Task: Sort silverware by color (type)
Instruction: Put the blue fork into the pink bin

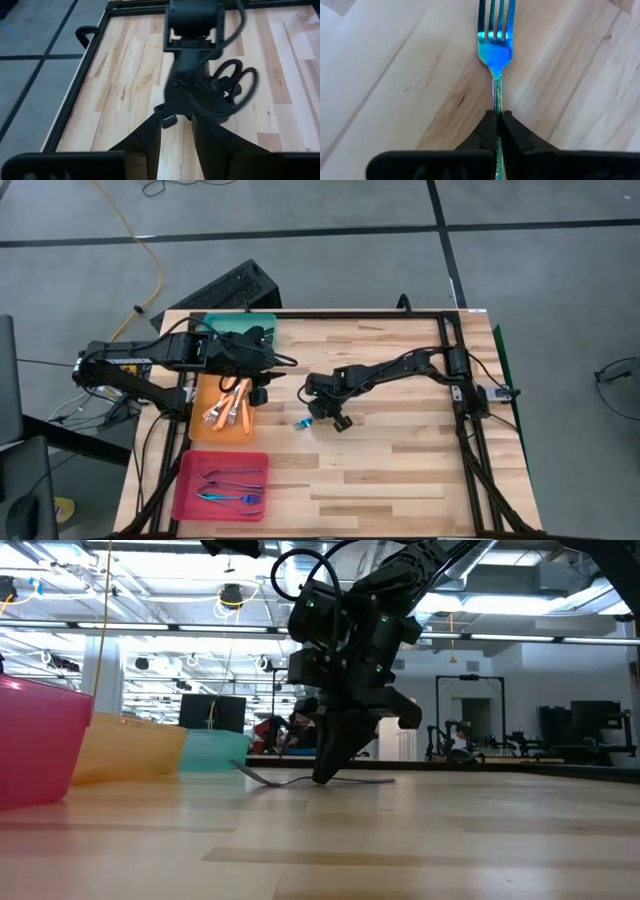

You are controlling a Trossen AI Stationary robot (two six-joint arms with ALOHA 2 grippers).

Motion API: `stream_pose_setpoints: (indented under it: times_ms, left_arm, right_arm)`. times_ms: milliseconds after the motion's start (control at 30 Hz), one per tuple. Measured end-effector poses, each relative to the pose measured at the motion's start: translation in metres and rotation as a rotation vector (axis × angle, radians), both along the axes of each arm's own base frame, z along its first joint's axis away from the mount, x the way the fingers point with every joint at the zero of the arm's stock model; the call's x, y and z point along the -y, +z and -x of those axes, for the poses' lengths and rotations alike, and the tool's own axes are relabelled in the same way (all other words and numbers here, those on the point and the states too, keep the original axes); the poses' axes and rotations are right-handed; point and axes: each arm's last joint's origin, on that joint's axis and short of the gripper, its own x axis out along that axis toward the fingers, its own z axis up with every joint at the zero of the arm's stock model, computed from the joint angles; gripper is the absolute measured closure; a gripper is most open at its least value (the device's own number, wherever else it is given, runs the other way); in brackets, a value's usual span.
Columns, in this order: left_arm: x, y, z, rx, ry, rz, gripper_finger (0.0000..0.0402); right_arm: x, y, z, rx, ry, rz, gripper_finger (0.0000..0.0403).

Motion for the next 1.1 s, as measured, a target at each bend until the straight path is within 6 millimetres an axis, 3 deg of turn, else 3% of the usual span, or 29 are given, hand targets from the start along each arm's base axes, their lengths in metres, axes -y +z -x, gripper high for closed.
stream_pose_setpoints:
  times_ms: [300,500,600,867,1100]
  left_arm:
    - [0.001,0.001,0.002,0.005,-0.004,-0.004,0.0306]
    - [0.001,0.001,0.002,0.004,-0.012,-0.014,0.0306]
    - [0.002,0.003,0.000,0.029,-0.024,-0.024,0.0306]
    - [0.003,-0.010,-0.024,0.281,-0.081,-0.106,0.0306]
    - [0.001,-0.045,-0.035,0.448,-0.065,-0.125,0.0306]
  right_arm:
    - [0.039,0.029,0.020,0.015,-0.139,-0.054,0.0377]
    - [0.063,0.034,0.070,0.062,-0.282,-0.083,0.0377]
    - [0.069,0.039,0.097,0.185,-0.392,-0.104,0.0377]
    - [0.050,0.071,0.133,0.662,-0.482,-0.193,0.0377]
    - [0.029,0.107,0.138,0.956,-0.504,-0.163,0.0377]
